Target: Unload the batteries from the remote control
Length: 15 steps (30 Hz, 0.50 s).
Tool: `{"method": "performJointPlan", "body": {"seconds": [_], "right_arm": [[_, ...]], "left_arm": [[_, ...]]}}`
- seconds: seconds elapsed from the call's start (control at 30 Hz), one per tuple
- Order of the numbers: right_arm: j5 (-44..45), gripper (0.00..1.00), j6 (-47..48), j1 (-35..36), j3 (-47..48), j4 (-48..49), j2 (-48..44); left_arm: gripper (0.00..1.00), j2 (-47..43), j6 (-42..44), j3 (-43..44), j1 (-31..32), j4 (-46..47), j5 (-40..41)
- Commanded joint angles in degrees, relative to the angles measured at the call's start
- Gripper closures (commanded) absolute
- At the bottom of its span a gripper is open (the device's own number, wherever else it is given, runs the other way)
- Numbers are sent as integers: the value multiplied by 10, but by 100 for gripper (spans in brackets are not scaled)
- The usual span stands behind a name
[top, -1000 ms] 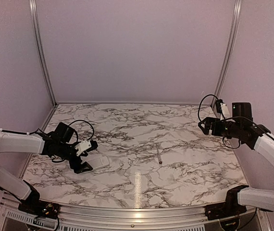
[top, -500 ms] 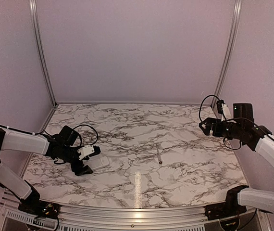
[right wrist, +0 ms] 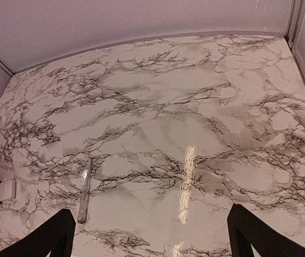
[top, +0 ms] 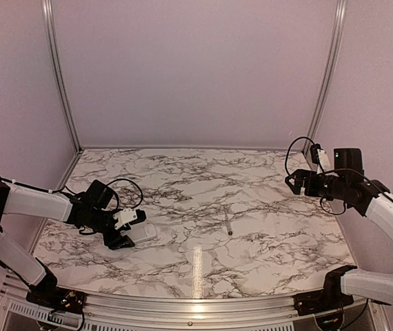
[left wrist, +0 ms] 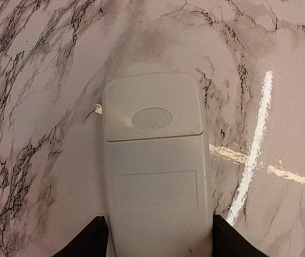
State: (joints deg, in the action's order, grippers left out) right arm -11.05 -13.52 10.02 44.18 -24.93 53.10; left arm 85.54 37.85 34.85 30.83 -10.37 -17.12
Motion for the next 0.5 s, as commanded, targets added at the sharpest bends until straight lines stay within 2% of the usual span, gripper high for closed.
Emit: {"method": "performJointPlan", "body": {"seconds": [0.0,0.17,0.47], "right_arm": [[1,2,-6,5,17,-14,7],[-12,2,-8,5,16,-13,14],[-45,2,-15,6,15,-4,28]], "left_arm": [[36,6,12,1,7,5,15],[42,-14,9,-2,14,4,11],[43,-49,-8,-2,26,5,2]]}}
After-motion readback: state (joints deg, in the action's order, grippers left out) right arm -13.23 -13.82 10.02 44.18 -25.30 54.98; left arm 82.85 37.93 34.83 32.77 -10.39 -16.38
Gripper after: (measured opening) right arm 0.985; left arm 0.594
